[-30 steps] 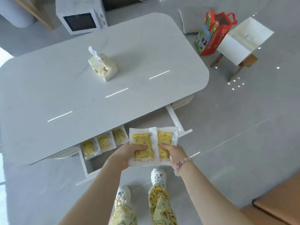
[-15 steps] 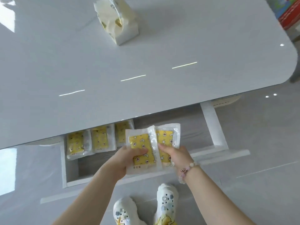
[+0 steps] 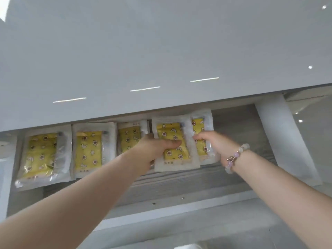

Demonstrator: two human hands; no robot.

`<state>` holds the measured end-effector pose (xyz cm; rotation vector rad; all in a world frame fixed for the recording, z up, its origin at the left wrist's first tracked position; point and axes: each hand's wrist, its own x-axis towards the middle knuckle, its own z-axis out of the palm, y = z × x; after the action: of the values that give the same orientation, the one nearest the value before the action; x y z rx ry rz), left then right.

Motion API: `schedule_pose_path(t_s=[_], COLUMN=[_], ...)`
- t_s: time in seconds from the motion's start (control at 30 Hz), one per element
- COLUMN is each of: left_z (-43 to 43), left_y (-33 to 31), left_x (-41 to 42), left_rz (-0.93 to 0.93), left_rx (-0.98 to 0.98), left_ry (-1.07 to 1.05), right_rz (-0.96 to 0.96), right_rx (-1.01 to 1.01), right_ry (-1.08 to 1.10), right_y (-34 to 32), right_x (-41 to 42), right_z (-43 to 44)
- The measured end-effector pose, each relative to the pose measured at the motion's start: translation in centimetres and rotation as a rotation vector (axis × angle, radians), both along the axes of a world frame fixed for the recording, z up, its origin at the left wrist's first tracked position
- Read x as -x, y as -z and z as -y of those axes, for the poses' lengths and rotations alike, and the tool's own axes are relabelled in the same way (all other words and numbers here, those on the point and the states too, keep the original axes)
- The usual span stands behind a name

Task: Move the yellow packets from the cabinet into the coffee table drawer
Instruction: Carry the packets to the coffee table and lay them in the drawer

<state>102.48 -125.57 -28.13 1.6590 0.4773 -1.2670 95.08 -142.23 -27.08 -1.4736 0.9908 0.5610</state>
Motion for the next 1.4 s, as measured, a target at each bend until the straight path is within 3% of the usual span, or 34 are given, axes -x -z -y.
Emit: schedule_pose_path(t_s=[0.4, 0.63, 0.83, 1.03, 1.17, 1.27, 1.4], left_z=[0.7, 0.8, 0.8, 0.9, 0.5, 0.1, 0.1], left_y=[4.0, 4.4, 2.6, 1.4, 0.5, 0.5, 2.1], left_x=[-1.8, -1.0, -1.1, -1.2, -1.3, -1.7, -1.0], left_rz=[0.394, 0.587, 0.916, 1.087, 1.001, 0.864, 0.906], left_rx=[-0.004, -0.092, -0.13, -0.43, -0.345, -0.211, -0.126], left_ry=[0.137, 0.245, 0.504, 0.851, 0.862, 0.702, 0.536], right_rz=[0.106, 0.127, 0.062, 0.064, 0.029, 0.013, -0.007], right_rx=[0.163, 0.427, 0.645, 0.747, 0.885, 1.017, 1.009], right_ry=[-0.219, -0.38, -0.418, -0.46, -0.495, -0.521, -0.548], right_y=[5.3, 4.5, 3.3, 2.5, 2.1, 1.7, 1.6], right_x=[-3.1, -3.0, -2.9, -3.0, -2.8, -2.9, -2.7], right_z=[2.1, 1.3, 1.0, 0.7, 0.9, 0.5, -0.1])
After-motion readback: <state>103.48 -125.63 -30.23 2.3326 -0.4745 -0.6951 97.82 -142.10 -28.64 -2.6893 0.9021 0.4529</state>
